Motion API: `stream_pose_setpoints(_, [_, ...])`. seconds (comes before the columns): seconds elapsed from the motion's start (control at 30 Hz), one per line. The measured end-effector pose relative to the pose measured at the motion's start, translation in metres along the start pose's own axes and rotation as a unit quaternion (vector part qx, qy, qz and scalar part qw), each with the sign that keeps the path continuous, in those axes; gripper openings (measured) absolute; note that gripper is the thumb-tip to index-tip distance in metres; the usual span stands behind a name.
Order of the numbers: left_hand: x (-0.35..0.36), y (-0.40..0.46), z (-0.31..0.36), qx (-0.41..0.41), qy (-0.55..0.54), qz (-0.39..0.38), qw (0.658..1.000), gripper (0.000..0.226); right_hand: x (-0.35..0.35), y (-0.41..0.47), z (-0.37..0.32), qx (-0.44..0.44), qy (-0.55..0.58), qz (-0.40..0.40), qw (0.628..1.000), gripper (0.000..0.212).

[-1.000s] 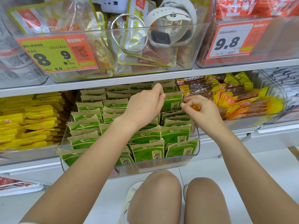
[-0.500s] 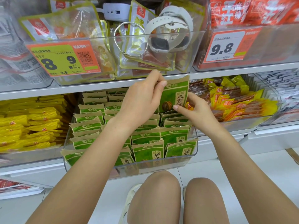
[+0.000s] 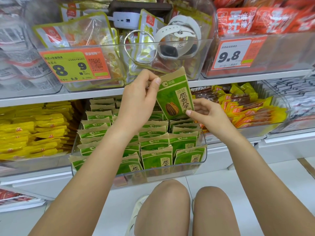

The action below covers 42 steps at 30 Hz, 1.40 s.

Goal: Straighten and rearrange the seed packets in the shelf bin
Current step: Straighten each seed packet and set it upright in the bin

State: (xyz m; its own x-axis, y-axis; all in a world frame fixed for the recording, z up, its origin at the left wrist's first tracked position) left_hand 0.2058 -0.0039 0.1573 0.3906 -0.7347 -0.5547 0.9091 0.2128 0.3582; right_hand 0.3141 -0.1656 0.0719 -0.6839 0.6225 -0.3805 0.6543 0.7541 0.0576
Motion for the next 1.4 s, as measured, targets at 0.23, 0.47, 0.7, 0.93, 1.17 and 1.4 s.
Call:
stream_pose_setpoints(0.23, [-0.016,-0.009,-0.006,-0.030,-0.115,0.033,0.992,0.017,-0.008,-0.008,-0.027,-0.036,0.037,0.027,0.998,0.018])
stream_pose_setpoints(0.47, [-0.015,-0.022,-0.006,-0.072,-0.283,0.038,0.956,0.018,-0.024,-0.031,-0.046,-0.058,0.140,0.106,0.983,0.017])
stream_pose_setpoints(0.7, [0.025,-0.067,-0.034,-0.170,-0.373,0.018,0.912,0.020,0.013,-0.071,-0.006,0.083,0.243,0.026,0.966,0.020])
stream_pose_setpoints(0.93, [0.065,-0.104,-0.027,-0.198,-0.443,-0.058,0.872,0.022,0.038,-0.107,0.006,0.098,0.296,0.064,0.948,0.025])
stream_pose_setpoints(1.17, [0.082,-0.131,-0.021,-0.196,-0.455,-0.081,0.865,0.025,0.062,-0.126,0.005,0.103,0.331,0.105,0.932,0.030])
stream_pose_setpoints(1.4, [0.070,-0.138,-0.023,-0.190,-0.435,-0.013,0.880,0.027,0.073,-0.136,0.007,0.098,0.331,0.119,0.931,0.039])
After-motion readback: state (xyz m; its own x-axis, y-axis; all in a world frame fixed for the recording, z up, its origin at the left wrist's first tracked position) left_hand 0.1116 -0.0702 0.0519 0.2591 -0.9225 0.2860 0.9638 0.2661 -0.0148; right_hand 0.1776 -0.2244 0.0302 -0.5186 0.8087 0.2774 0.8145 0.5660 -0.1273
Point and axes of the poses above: each hand's wrist, its own y-axis towards the middle knuckle, its own x-axis out of the palm, z = x × y, the point moved 10 cm from there along y, towards the middle knuckle, and after that the axes turned 13 degrees about -z, right-handed, at the moved point
